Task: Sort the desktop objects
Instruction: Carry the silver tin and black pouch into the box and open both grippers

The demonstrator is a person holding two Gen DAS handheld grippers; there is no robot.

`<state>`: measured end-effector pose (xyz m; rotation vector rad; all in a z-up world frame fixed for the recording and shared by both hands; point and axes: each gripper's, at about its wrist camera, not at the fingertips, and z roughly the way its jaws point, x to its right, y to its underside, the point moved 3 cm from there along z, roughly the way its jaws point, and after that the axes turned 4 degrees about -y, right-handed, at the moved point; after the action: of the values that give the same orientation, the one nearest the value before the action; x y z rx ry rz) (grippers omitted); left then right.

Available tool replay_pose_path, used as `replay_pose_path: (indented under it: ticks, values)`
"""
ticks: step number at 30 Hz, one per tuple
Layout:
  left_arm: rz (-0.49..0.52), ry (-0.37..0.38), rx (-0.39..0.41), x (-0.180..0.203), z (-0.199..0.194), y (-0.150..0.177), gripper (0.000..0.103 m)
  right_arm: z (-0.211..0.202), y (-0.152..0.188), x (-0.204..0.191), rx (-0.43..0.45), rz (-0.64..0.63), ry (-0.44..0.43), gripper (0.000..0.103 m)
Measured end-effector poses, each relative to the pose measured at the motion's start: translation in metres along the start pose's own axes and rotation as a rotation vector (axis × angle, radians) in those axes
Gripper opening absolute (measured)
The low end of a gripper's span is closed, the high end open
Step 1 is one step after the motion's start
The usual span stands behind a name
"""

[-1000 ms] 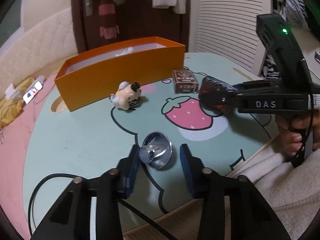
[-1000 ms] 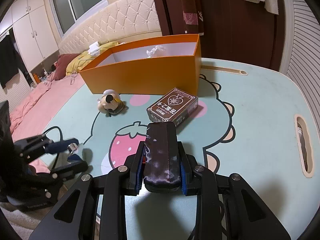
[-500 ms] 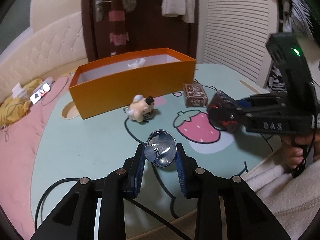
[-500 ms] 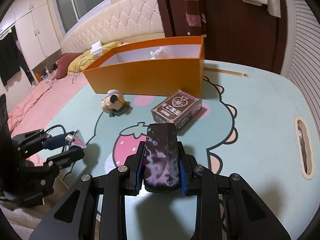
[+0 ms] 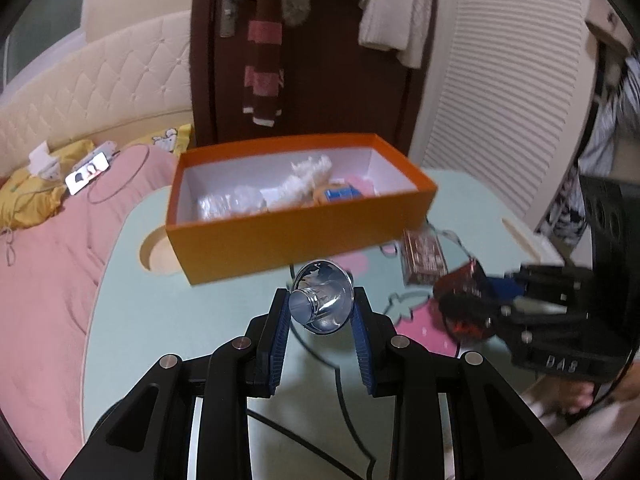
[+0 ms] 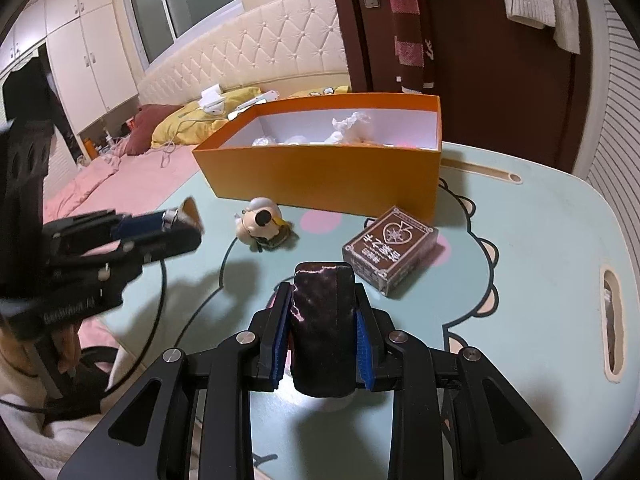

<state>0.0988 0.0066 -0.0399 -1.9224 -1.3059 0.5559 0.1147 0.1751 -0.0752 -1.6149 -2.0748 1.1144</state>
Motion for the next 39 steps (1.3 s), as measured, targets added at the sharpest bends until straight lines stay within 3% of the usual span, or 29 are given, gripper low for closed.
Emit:
replay_pose_path:
  ticks: [12, 19, 27, 39]
  values:
    - [-0.010, -0.007, 0.087, -0.021, 0.007, -0.063, 0.028, -0.009, -0.057, -0.002, 0.086, -0.011, -0.038, 0.029]
    - [-0.024, -0.044, 0.058, -0.031, 0.037, -0.090, 0.028, -0.001, -0.099, 0.001, 0.120, -0.039, -0.049, 0.029]
    - [-0.069, -0.066, 0.007, -0.041, 0.077, -0.108, 0.028, 0.038, -0.132, 0.009, 0.076, -0.032, -0.028, 0.029]
    - [-0.075, -0.098, -0.048, -0.045, 0.109, -0.112, 0.028, 0.086, -0.145, 0.031, 0.006, 0.016, 0.000, 0.029]
